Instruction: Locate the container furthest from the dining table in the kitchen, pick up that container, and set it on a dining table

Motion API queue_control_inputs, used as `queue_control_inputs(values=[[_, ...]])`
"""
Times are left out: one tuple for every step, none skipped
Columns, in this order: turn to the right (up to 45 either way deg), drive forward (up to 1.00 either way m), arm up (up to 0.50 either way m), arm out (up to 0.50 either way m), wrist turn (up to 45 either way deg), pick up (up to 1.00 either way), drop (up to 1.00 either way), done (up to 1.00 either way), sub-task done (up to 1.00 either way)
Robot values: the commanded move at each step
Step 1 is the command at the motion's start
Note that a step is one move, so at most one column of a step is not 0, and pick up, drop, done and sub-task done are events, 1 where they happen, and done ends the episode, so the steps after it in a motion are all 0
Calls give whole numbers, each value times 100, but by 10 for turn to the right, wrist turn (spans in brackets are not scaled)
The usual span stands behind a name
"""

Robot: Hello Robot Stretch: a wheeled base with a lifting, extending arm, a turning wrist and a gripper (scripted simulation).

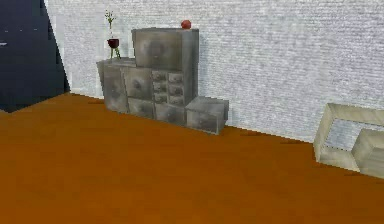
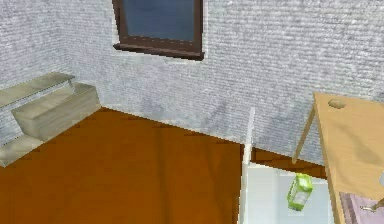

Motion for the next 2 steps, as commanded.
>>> queue_control_inputs(values=[[0,15,0,0,0,0,0,0,0],[-450,0,0,0,0,0,0,0,0]])
